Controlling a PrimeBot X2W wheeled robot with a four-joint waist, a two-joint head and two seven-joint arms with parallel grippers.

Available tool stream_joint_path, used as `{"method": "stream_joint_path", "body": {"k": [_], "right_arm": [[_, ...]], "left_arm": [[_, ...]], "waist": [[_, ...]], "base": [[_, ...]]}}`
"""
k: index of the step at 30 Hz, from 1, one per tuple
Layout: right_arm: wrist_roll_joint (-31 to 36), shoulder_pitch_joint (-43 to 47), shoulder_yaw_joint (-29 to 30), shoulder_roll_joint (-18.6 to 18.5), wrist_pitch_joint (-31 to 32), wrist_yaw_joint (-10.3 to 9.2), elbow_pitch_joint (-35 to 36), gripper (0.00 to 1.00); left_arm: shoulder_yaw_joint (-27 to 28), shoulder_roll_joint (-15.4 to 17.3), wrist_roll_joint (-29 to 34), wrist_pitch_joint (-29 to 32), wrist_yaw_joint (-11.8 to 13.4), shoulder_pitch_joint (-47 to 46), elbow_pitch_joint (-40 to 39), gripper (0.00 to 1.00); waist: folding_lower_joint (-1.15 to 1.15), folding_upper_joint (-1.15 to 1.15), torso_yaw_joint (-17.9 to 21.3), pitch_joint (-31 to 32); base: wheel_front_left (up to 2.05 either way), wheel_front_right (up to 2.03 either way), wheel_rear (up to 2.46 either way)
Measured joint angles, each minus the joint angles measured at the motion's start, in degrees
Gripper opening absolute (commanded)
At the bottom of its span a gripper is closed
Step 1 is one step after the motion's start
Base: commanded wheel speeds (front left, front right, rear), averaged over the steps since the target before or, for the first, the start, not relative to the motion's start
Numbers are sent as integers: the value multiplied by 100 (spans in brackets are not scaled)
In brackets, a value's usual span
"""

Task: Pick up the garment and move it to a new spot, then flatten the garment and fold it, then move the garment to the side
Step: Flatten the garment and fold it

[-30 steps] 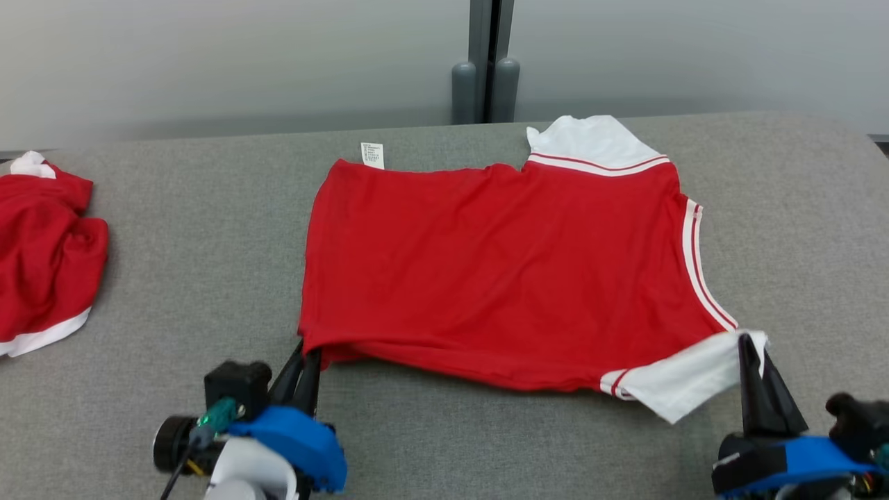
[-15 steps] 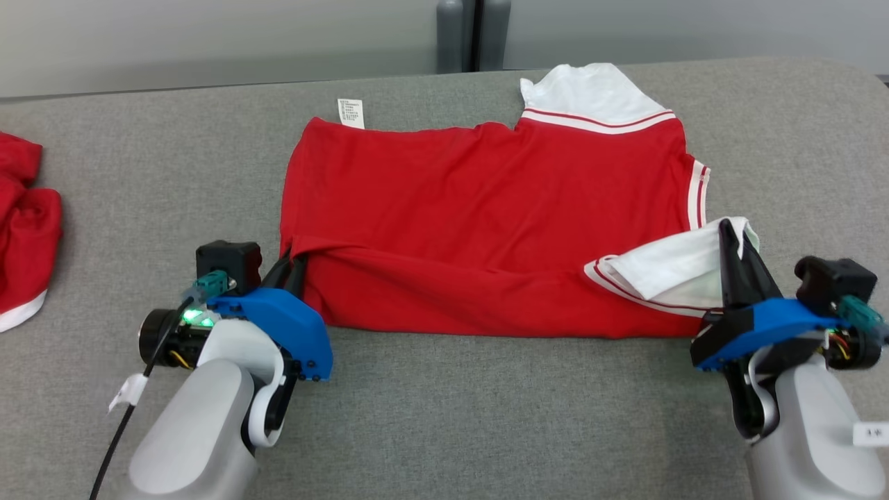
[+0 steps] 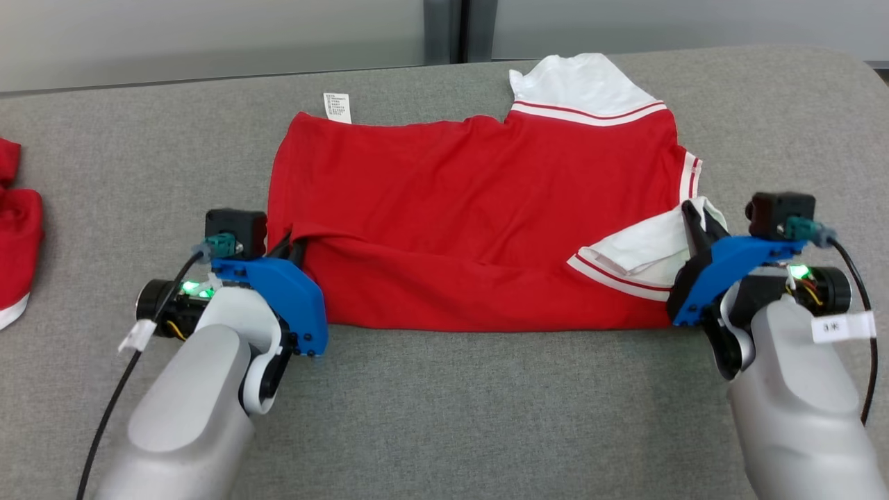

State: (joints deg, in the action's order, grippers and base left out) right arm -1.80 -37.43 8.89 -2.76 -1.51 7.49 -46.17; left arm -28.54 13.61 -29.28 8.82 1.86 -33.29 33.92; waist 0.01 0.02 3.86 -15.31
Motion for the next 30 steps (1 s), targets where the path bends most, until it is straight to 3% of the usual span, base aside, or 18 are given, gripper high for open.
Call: {"method": "stream_joint_path", "body": {"k": [14, 15, 16, 17, 24, 30], "right_arm": [[388, -795, 30, -14, 886, 0, -848, 0], [413, -829, 48, -22, 886, 0, -882, 27], [431, -856, 71, -25, 883, 0, -923, 53], [432, -888, 96, -26, 879, 0, -976, 100], [542, -1018, 274, -29, 690, 0, -1187, 100], [577, -1034, 318, -38, 487, 0, -1181, 100]], "left_arm": [[-191, 56, -43, 645, -170, -506, 388, 0], [-215, 55, -29, 679, -170, -538, 432, 1], [-238, 58, 8, 680, -170, -563, 457, 70], [-249, 56, 18, 671, -170, -586, 466, 100], [-312, 48, -8, 757, -175, -649, 489, 100], [-268, 247, -68, 732, -164, -447, 147, 100]], "waist": [[-1, -1, 4, 56], [-1, -2, 4, 53], [-1, -1, 3, 49], [-1, -2, 2, 46], [-1, -1, -27, 121], [-1, -3, -49, 285]], "base": [[0, 0, 0], [0, 0, 0], [0, 0, 0], [0, 0, 0], [0, 0, 0], [0, 0, 0]]}}
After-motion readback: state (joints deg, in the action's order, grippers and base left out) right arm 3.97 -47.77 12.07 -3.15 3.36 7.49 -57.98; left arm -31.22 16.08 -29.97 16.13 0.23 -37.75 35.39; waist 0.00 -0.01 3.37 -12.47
